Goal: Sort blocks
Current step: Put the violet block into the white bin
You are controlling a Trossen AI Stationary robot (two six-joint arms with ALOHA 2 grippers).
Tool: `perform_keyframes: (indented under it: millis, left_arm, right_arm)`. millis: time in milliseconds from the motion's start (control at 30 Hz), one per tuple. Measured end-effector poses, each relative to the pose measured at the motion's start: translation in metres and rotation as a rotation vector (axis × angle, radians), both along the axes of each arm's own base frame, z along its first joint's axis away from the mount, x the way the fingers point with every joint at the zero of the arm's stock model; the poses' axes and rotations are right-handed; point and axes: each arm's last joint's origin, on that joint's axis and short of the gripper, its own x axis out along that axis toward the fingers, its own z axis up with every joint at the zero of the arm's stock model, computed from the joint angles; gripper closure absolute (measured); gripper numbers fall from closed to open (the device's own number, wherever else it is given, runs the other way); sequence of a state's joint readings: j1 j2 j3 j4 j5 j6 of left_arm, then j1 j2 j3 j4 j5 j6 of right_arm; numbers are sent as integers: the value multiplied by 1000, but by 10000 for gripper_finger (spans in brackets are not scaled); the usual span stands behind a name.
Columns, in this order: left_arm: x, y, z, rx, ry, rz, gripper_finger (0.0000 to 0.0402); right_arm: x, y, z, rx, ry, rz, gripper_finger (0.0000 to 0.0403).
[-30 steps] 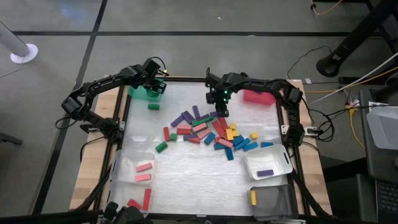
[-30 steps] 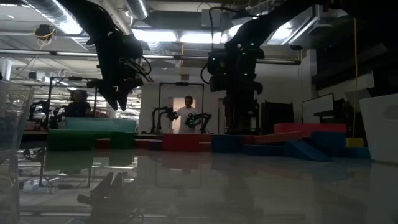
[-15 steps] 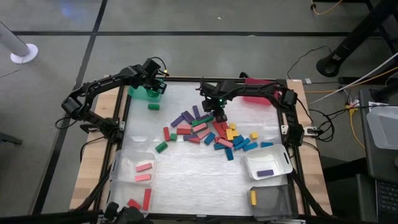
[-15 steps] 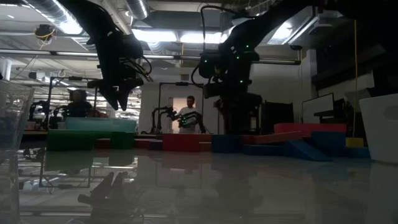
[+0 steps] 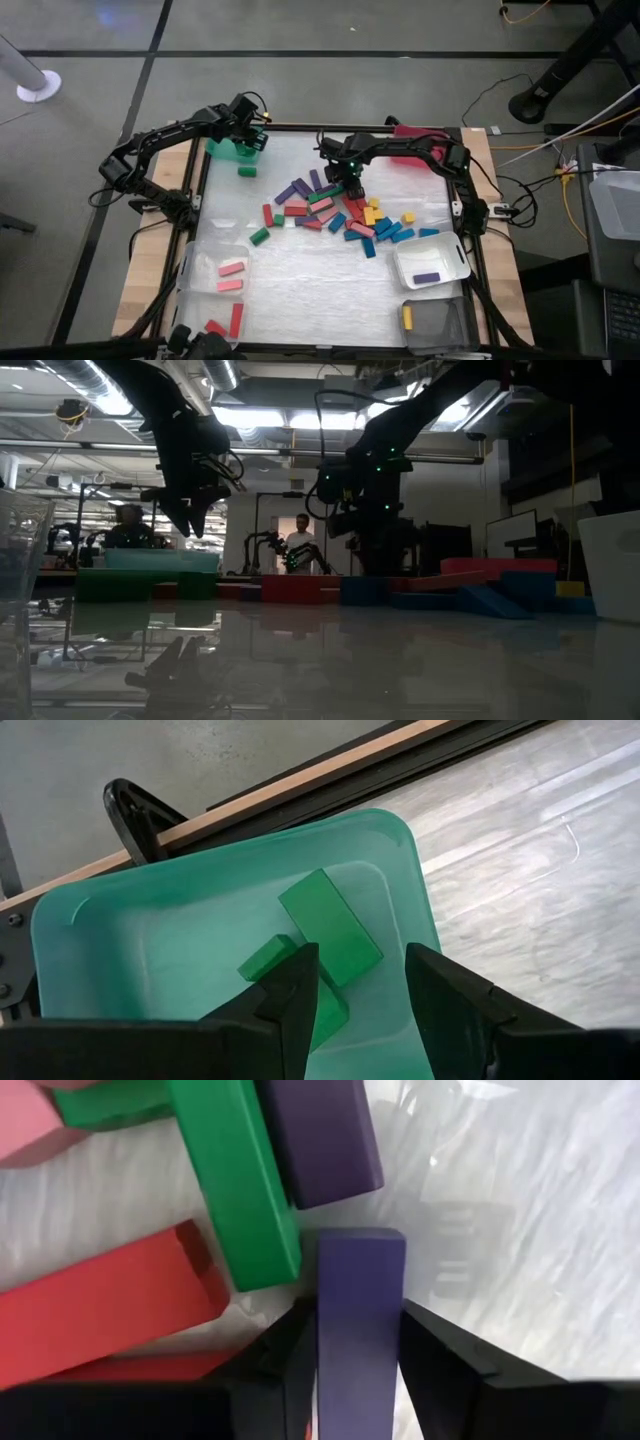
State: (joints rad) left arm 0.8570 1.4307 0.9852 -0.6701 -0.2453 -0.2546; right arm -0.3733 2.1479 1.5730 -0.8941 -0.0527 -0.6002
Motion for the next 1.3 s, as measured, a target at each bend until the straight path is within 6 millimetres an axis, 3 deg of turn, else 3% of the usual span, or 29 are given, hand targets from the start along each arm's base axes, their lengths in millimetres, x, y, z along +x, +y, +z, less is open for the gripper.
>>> perform_keyframes:
  millis: [167, 333, 700, 933, 1133, 1300]
  left_arm:
    - [0, 0, 0, -2, -4, -2, 260]
    - [3, -1, 0, -41, -67, -38, 260]
    - [6, -1, 1, -71, -129, -75, 260]
    - [5, -1, 1, -71, -128, -75, 260]
    - [5, -1, 1, -73, -131, -69, 260]
    - [6, -2, 1, -74, -132, -71, 260]
  right_arm:
    - [-1, 0, 1, -10, 12, -2, 300]
    - [-3, 0, 10, -18, 91, -3, 302]
    - [0, -12, 83, -142, 164, -18, 293]
    - [-18, -43, 112, -149, 122, -170, 293]
    - [-55, -50, 131, 25, 226, -391, 294]
    - [-61, -39, 147, 369, 83, -552, 294]
